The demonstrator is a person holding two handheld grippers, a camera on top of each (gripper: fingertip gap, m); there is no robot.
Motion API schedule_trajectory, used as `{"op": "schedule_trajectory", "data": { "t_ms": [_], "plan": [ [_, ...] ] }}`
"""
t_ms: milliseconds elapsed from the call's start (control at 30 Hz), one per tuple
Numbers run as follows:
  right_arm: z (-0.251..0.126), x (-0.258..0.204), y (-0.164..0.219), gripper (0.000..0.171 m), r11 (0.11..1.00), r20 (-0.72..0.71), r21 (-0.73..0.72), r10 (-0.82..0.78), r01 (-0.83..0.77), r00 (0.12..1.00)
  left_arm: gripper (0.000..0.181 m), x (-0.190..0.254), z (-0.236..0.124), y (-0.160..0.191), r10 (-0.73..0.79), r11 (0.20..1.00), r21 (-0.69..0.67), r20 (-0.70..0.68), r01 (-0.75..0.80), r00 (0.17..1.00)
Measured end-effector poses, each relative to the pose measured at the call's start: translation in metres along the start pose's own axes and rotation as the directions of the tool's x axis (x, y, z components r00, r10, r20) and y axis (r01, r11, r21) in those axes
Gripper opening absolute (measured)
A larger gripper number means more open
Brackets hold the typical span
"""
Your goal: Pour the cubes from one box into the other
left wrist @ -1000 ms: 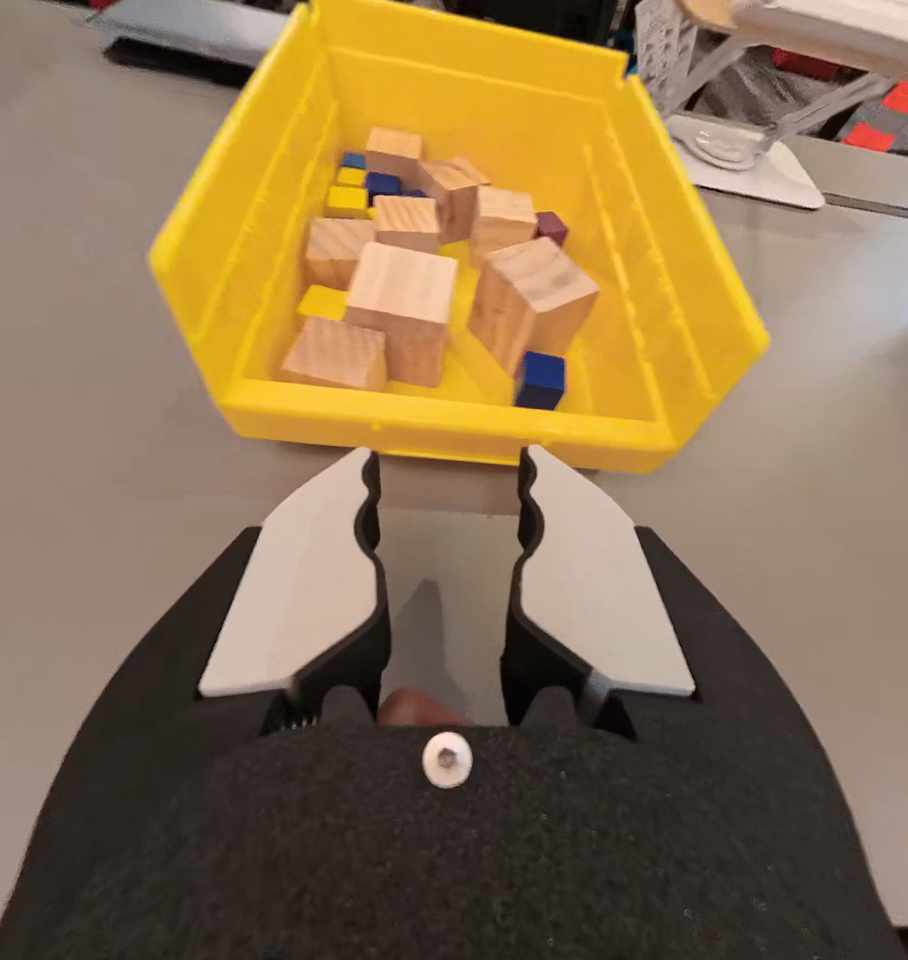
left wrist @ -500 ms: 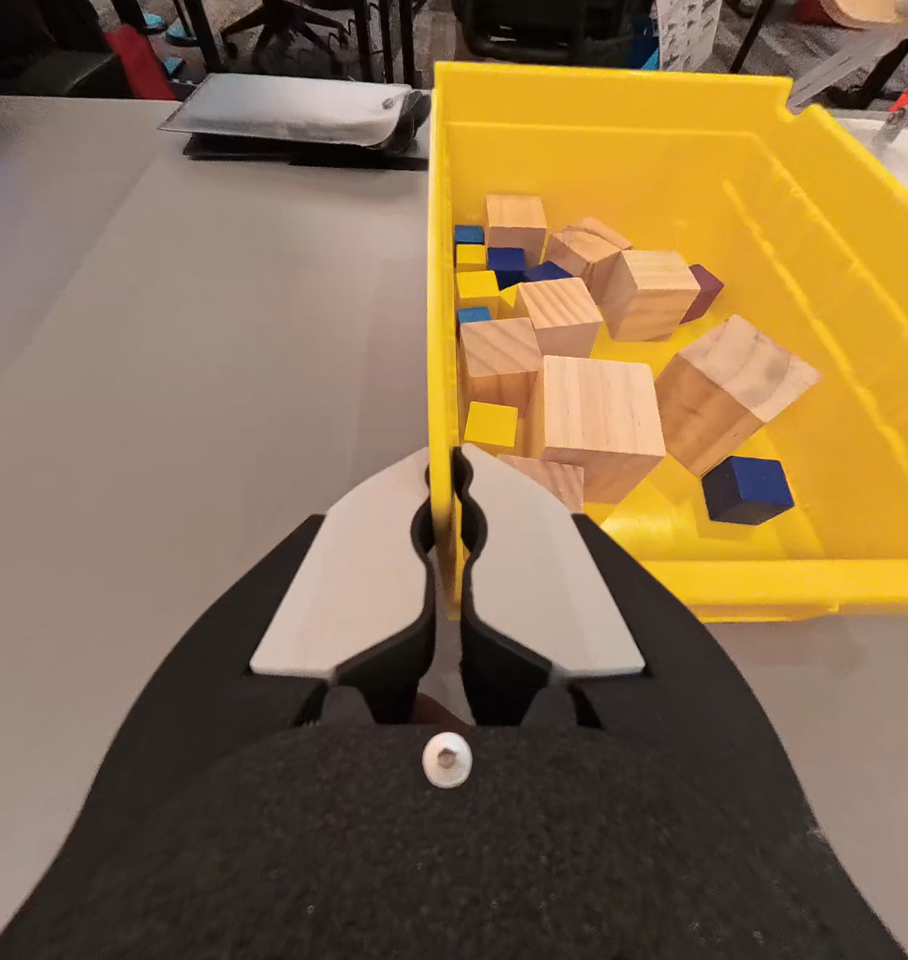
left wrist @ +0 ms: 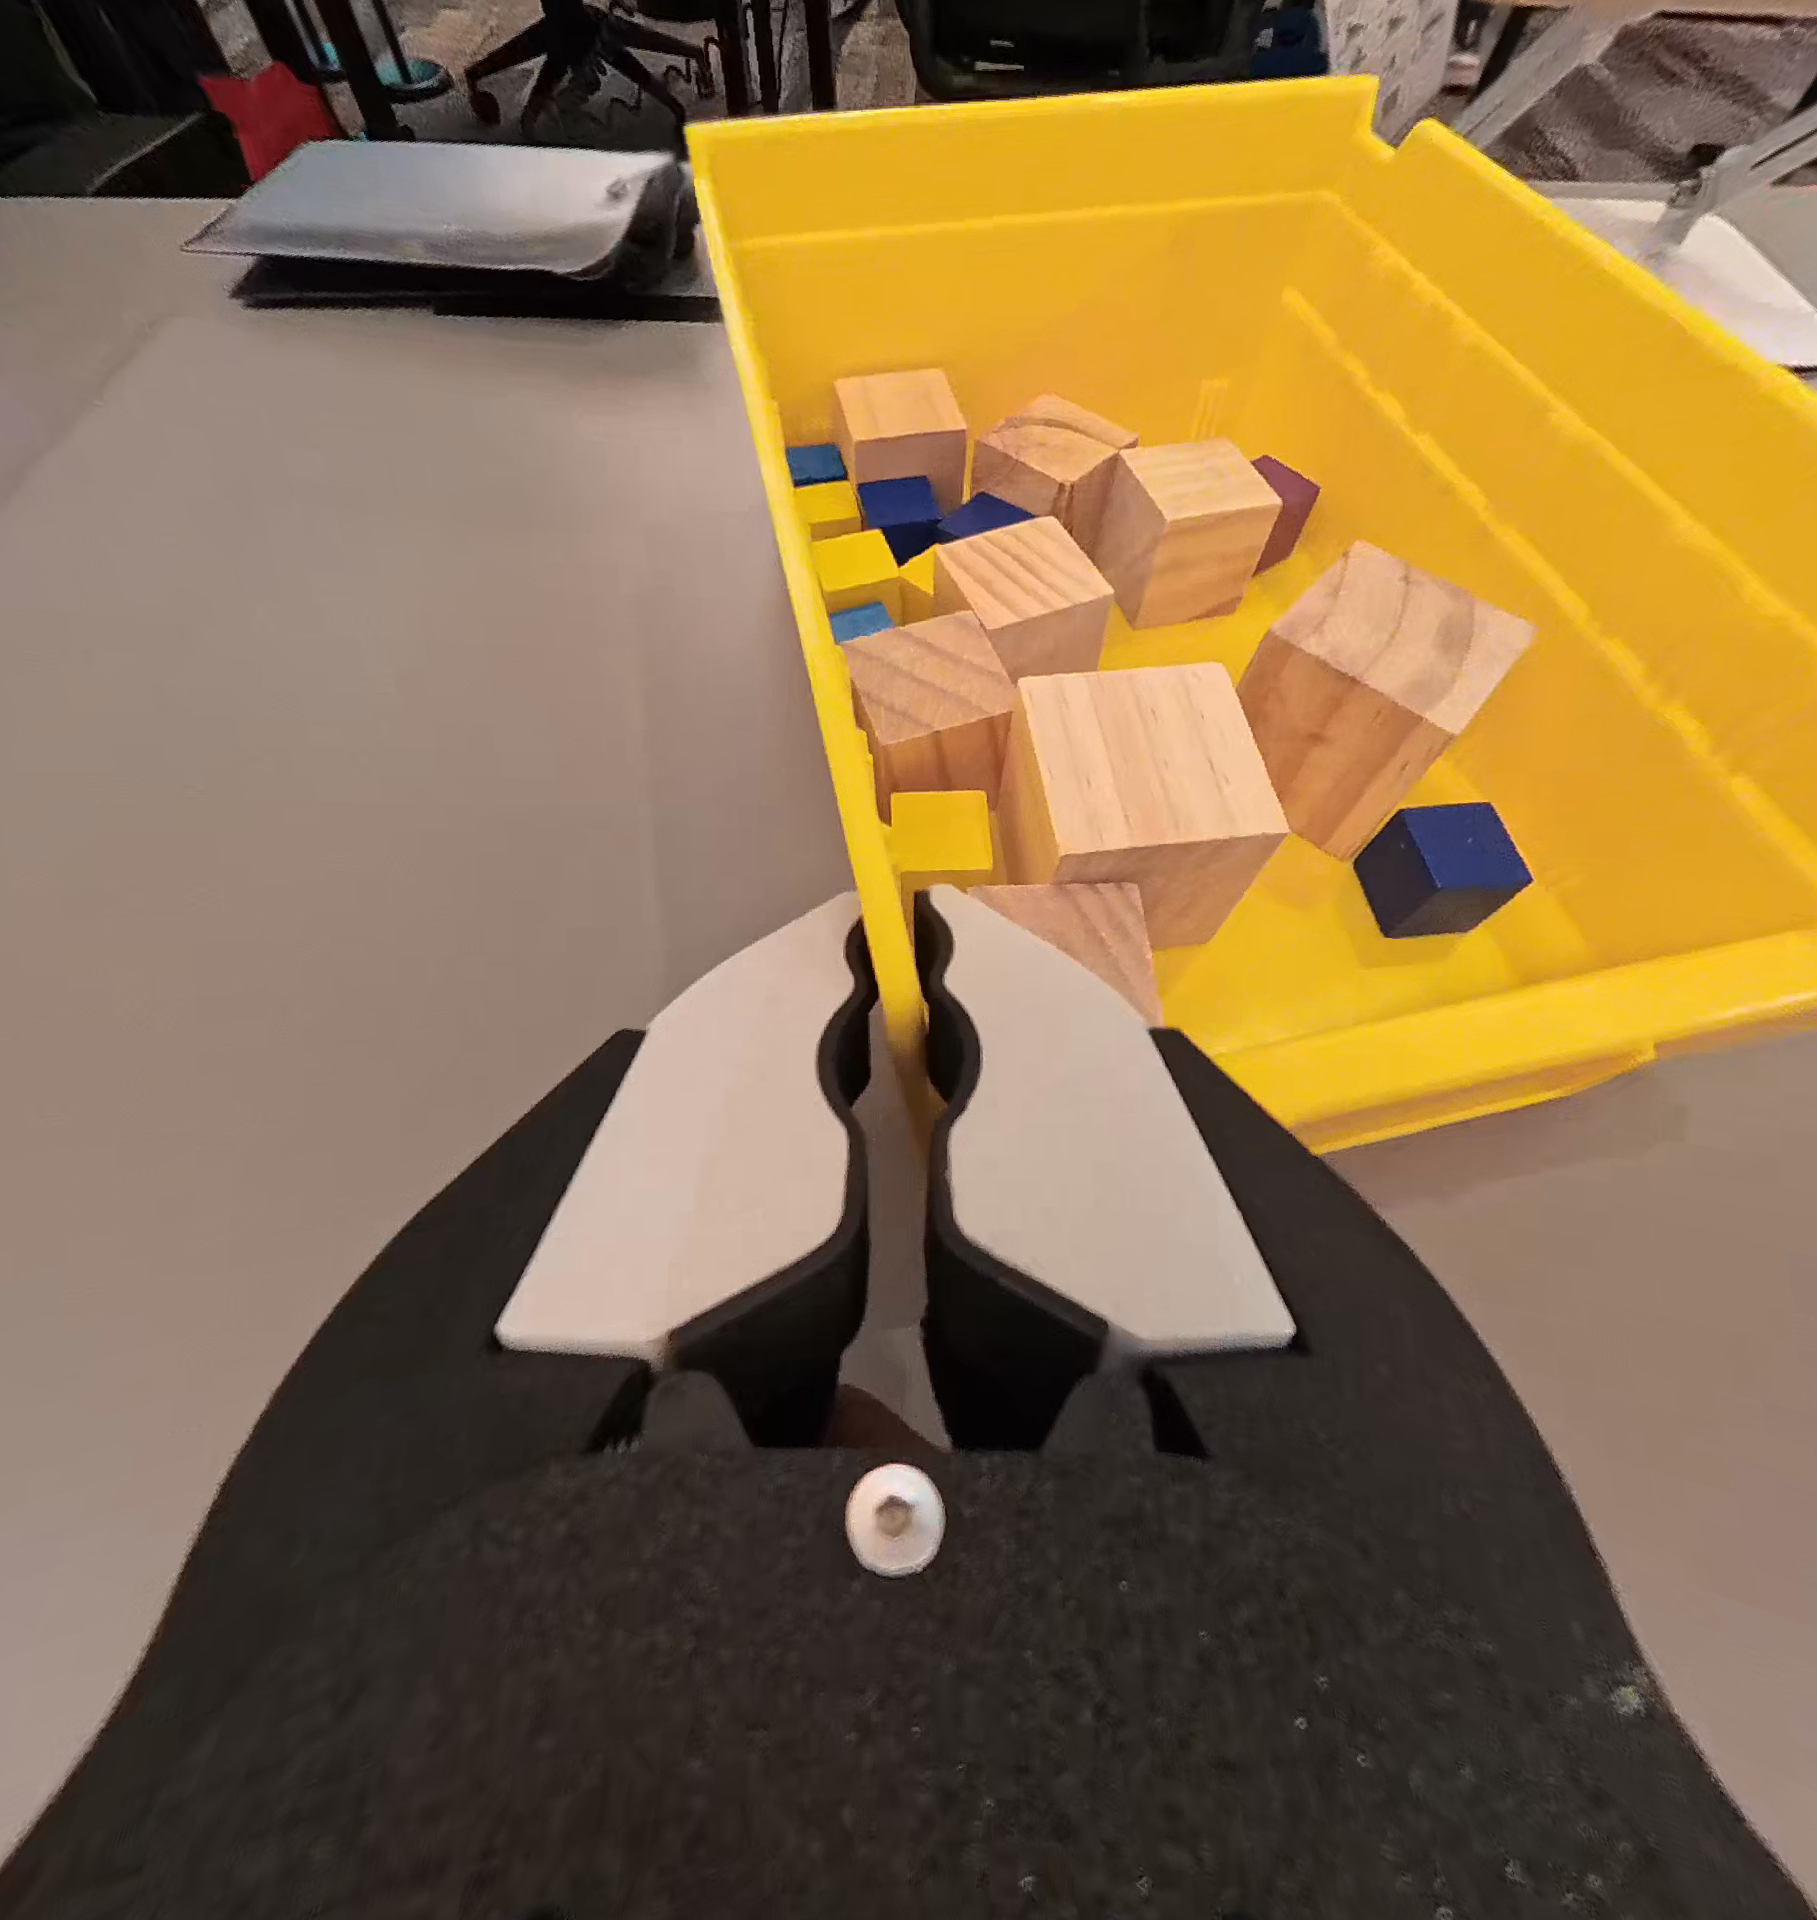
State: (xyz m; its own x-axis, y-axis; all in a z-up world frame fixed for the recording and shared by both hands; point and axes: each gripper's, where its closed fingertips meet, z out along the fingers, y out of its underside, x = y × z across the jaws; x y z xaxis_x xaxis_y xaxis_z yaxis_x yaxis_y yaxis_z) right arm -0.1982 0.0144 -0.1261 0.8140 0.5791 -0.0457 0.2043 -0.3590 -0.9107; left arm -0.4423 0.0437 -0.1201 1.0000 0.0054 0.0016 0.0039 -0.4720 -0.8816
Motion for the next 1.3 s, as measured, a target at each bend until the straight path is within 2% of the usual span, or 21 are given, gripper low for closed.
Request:
{"op": "schedule_trajectory", "data": {
  "t_ms": [133,200,233,267,300,367,433,533,667,900,1000,1100,1200,1300],
  "plan": [
    [0.049,-0.007,-0.010,0.043,0.996,-0.031,-0.025,0.083,-0.083,0.996,0.005,0.020,-0.006,0.004,0.010,1.000,-0.012,-0.003,-0.010,1.000],
    [0.065,-0.002,-0.009,0.031,0.989,-0.068,-0.062,0.127,-0.131,0.990,0.005,0.028,-0.009,0.006,0.016,1.000,-0.017,-0.012,-0.016,1.000],
    [0.067,-0.002,-0.012,0.034,0.985,-0.056,-0.059,0.158,-0.161,0.986,0.006,0.031,-0.011,0.006,0.021,1.000,-0.019,-0.013,-0.021,1.000],
    [0.065,0.004,-0.013,0.024,0.978,-0.090,-0.071,0.191,-0.198,0.977,0.006,0.034,-0.012,0.007,0.027,0.999,-0.024,-0.005,-0.027,1.000],
    [0.059,0.017,-0.014,0.007,0.975,-0.163,-0.068,0.197,-0.211,0.967,0.006,0.038,-0.013,0.008,0.029,0.999,-0.030,0.000,-0.029,1.000],
    [0.048,0.031,-0.018,0.002,0.986,-0.238,-0.059,0.137,-0.155,0.962,0.007,0.055,-0.019,0.007,0.049,0.998,-0.032,-0.020,-0.049,0.999],
    [0.030,0.043,-0.022,0.002,0.985,-0.261,-0.051,0.147,-0.166,0.954,0.007,0.071,-0.025,0.001,0.096,0.995,-0.017,-0.009,-0.096,0.995],
    [-0.008,0.068,-0.040,0.001,0.987,-0.314,-0.004,0.153,-0.163,0.937,0.007,0.108,-0.033,-0.013,0.050,0.999,-0.014,-0.076,-0.052,0.996],
    [-0.076,0.117,-0.075,0.001,0.996,-0.445,0.023,0.082,-0.080,0.892,0.007,0.177,-0.041,-0.039,0.000,1.000,-0.008,-0.198,-0.001,0.980],
    [-0.218,0.211,-0.156,0.002,0.998,-0.654,-0.035,-0.065,0.056,0.754,0.008,0.322,-0.077,-0.123,-0.020,0.996,0.068,-0.414,0.053,0.910],
    [-0.279,0.246,-0.180,0.002,0.991,-0.735,-0.110,-0.135,0.080,0.664,0.008,0.392,-0.089,-0.140,-0.067,0.995,0.026,-0.529,0.095,0.846],
    [-0.327,0.279,-0.186,0.002,0.974,-0.780,-0.214,-0.212,0.068,0.589,0.007,0.455,-0.097,-0.143,-0.132,0.990,-0.050,-0.621,0.129,0.773],
    [-0.359,0.309,-0.185,0.002,0.946,-0.785,-0.321,-0.293,0.046,0.546,0.008,0.507,-0.104,-0.139,-0.198,0.980,-0.126,-0.679,0.153,0.707],
    [-0.375,0.332,-0.189,0.002,0.886,-0.757,-0.463,-0.406,0.018,0.512,0.009,0.547,-0.109,-0.130,-0.291,0.956,-0.234,-0.720,0.175,0.629]
  ]
}}
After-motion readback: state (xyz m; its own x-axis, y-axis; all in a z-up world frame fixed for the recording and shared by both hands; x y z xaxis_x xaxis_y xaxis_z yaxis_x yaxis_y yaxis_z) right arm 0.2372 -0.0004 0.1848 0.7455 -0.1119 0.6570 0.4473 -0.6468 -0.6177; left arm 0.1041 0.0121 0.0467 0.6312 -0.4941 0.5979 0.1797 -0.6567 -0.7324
